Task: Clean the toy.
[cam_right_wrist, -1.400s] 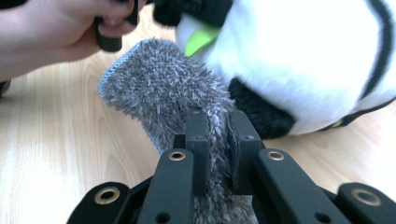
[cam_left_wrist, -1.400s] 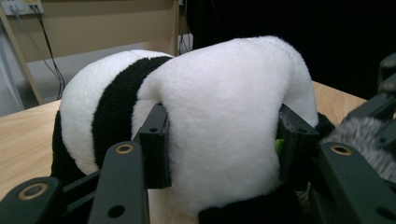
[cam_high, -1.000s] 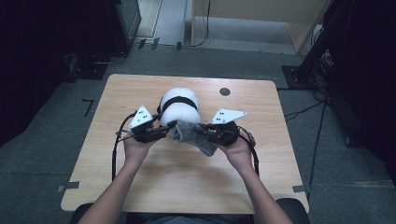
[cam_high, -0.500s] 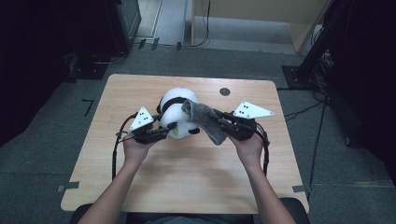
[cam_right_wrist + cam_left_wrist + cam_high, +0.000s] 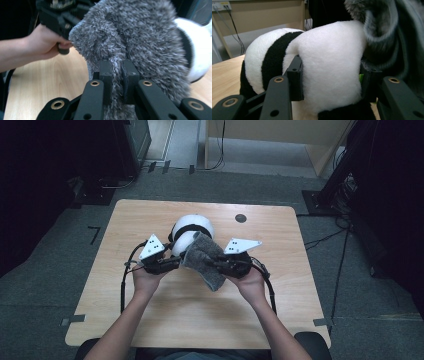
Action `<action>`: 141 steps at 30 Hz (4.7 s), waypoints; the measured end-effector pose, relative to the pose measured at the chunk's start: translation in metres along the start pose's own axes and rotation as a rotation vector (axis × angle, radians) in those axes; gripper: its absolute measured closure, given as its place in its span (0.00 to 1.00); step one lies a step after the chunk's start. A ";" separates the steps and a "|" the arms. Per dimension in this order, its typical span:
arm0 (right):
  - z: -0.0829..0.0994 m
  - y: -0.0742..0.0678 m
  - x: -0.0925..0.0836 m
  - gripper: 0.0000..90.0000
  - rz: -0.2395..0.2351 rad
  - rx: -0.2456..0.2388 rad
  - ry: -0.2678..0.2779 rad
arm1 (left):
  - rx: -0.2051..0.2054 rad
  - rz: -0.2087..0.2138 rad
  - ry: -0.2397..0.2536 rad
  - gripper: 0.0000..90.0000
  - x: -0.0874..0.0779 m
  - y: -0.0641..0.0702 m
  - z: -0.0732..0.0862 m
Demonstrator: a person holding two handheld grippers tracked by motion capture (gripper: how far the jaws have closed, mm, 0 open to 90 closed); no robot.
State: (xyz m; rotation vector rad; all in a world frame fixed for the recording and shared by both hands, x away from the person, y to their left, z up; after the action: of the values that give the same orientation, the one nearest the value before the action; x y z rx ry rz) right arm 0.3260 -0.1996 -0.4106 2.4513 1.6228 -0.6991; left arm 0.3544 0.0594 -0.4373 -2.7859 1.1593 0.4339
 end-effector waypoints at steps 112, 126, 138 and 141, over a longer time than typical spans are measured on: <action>0.071 0.069 -0.025 0.48 0.205 0.152 -0.110 | -0.062 -0.007 -0.122 0.20 -0.040 -0.029 0.018; 0.074 0.042 0.007 0.47 0.111 0.097 -0.137 | -0.024 0.103 -0.235 0.22 -0.001 0.014 0.043; 0.090 0.031 0.034 0.45 0.114 0.078 -0.199 | 0.032 0.093 -0.384 0.22 0.023 0.020 0.070; 0.093 0.025 0.041 0.45 0.162 0.035 -0.242 | 0.033 0.098 -0.389 0.22 0.028 0.021 0.073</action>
State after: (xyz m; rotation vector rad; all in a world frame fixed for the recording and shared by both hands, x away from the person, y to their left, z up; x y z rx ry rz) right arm 0.3323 -0.2079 -0.5149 2.3780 1.3194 -0.9615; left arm 0.3417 0.0392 -0.5146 -2.4674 1.1933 0.9078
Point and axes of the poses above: each handheld gripper's, and its own axes: x roughly forward along the jaws, z roughly out of its underside, y roughly to its right, the point moved 1 cm from there along x, roughly forward along the jaws, and after that the axes turned 6 degrees about -z, right-handed, at the moved point
